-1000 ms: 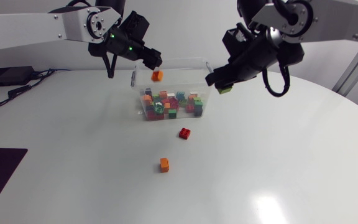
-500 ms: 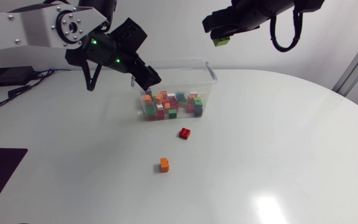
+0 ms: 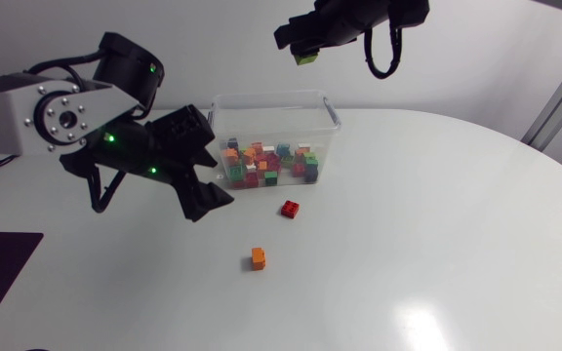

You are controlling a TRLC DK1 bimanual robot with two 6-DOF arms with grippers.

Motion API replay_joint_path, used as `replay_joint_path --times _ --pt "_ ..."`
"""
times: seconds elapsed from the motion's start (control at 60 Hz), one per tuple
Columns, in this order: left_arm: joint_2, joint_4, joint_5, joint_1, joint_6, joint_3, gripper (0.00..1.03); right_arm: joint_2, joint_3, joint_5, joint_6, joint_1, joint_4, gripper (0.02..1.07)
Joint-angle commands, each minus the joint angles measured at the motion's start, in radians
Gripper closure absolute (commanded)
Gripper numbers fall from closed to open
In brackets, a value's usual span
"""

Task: Place the duplo bricks in the container

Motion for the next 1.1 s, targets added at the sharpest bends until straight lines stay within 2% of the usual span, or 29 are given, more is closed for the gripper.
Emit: replay_joint_path --times 0.0,0.267,0.483,0.55,0.633,0.683,0.85,1.083 --pt "-0.021 0.014 0.017 -0.001 0.043 -0.072 0.05 0.048 0.025 -0.011 -0.01 -0.001 0.032 0.7" --pt "-0.038 0.053 0.026 -0.01 0.053 -0.167 0.05 0.114 -0.009 -0.038 -0.027 -0.022 0.161 0.7" --pt "-0.009 0.087 0.031 -0.05 0.058 -0.214 0.05 0.157 -0.063 -0.035 -0.059 -0.028 0.297 0.68" --pt "0.006 0.09 0.032 -0.068 0.066 -0.223 0.05 0.189 -0.044 -0.037 -0.065 -0.034 0.305 0.54" --pt "0.031 0.111 0.034 -0.079 0.075 -0.228 0.05 0.212 -0.021 -0.038 -0.068 -0.037 0.303 0.21" --pt "0.049 0.116 0.038 -0.084 0.081 -0.226 0.05 0.212 -0.02 -0.035 -0.068 -0.037 0.302 0.14" --pt "0.131 0.131 0.046 -0.085 0.136 -0.222 0.05 0.143 -0.078 -0.034 -0.076 -0.042 0.297 0.11" --pt "0.193 0.131 0.098 -0.099 0.233 -0.223 0.05 -0.072 -0.274 -0.067 -0.128 -0.064 0.273 0.11"
